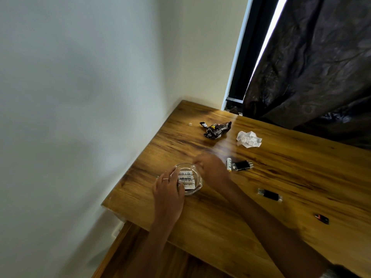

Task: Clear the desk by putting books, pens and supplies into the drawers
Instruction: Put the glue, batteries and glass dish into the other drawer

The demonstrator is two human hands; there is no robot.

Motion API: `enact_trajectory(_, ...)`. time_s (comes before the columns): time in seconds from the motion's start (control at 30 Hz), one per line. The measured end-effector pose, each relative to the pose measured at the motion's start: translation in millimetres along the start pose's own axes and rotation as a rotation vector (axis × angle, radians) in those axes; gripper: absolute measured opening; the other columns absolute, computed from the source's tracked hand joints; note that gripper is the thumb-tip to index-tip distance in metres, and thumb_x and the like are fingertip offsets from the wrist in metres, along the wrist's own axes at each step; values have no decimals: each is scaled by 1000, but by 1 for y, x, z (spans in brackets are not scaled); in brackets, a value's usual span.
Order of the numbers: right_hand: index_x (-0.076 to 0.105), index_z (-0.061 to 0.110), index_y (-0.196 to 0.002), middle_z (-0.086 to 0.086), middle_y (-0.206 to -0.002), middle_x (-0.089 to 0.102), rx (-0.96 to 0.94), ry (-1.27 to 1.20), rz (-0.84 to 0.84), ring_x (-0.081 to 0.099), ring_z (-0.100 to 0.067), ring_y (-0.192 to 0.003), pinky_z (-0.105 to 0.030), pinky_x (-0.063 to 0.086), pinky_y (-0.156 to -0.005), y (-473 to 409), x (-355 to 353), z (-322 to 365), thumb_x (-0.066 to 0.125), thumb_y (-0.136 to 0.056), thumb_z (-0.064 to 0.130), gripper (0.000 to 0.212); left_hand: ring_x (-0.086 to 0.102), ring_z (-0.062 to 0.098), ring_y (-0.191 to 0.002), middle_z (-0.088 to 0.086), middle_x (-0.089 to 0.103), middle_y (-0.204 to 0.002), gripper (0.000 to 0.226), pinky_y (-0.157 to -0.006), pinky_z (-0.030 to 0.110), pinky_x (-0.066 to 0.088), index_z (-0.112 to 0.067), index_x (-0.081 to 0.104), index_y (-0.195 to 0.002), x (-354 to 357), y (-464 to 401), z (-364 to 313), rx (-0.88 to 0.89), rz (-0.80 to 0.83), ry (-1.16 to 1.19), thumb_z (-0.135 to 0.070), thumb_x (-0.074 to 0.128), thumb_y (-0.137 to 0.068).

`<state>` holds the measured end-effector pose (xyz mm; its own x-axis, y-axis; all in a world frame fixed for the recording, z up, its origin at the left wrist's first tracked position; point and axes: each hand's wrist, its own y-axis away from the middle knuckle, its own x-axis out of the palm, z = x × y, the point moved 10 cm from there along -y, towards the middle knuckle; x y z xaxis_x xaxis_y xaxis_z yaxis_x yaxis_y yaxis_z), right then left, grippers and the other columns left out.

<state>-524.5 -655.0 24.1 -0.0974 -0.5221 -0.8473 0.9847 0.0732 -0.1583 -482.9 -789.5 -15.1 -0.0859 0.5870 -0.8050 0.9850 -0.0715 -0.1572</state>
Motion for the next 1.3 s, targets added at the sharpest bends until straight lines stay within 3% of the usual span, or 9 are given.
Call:
enact_trajectory(0.13,64,8,-91,-9,-95,64,276,79,-288,57,-20,-85,-33,51,-73,5,-46,-69,52,-87,7,12,42,22,-129,4,41,-147,48,-111,46,32,-15,35,-144,8,-1,-1,28,6,45,-16,44,-97)
enact_trajectory(0.27,62,5,-96,-13,-97,63,448,286,-106,58,-26,-89,-30,42,-65,8,-35,-118,56,-88,20,18,46,24,-125,9,34,-151,61,-98,43,47,-14,17,-150,14,2,4,-11,40,157,-22,45,-97)
enact_trajectory(0.37,63,6,-99,-13,-98,65,413,311,-88,59,-27,-91,-33,47,-69,5,-27,-118,61,-85,22,21,43,25,-131,11,31,-152,79,-99,45,47,-18,6,-151,21,4,8,-22,74,246,-43,50,-91)
enact_trajectory(0.53,63,8,-103,-13,-99,67,396,216,-112,60,-26,-89,-29,45,-66,1,-23,-110,63,-80,16,24,38,26,-135,8,29,-152,117,-102,49,44,-26,0,-150,24,7,14,-51,83,271,-89,43,-61)
enact_trajectory(0.67,65,6,-102,-7,-87,65,263,-112,-181,54,-7,-67,-20,44,-59,-5,-31,-71,66,-80,10,22,37,28,-136,6,32,-152,126,-103,48,44,-26,-4,-150,25,8,18,-99,85,283,-82,56,-55)
enact_trajectory(0.77,66,6,-104,-4,-86,67,25,-195,-105,58,-10,-70,-25,52,-66,-11,-25,-14,67,-81,8,23,39,23,-134,4,36,-150,125,-105,42,42,-23,-1,-151,22,7,19,-117,62,303,-64,74,-60)
enact_trajectory(0.97,67,10,-97,-8,-96,70,-224,82,112,62,-23,-90,-37,48,-79,-9,24,36,65,-82,13,15,43,20,-130,3,43,-144,123,-102,41,45,-26,1,-151,20,8,19,-127,49,357,-58,78,-60)
enact_trajectory(1.1,67,8,-101,-11,-99,68,-256,216,92,58,-29,-95,-45,47,-78,-5,34,36,58,-85,9,18,43,20,-130,1,44,-143,122,-101,42,46,-27,2,-151,19,9,18,-133,48,346,-60,77,-61)
enact_trajectory(1.3,69,14,-105,-5,-106,62,-202,176,48,51,-24,-100,-34,39,-78,-3,31,28,64,-82,9,25,40,21,-133,0,41,-147,121,-103,43,44,-26,3,-151,21,8,18,-134,56,318,-62,75,-61)
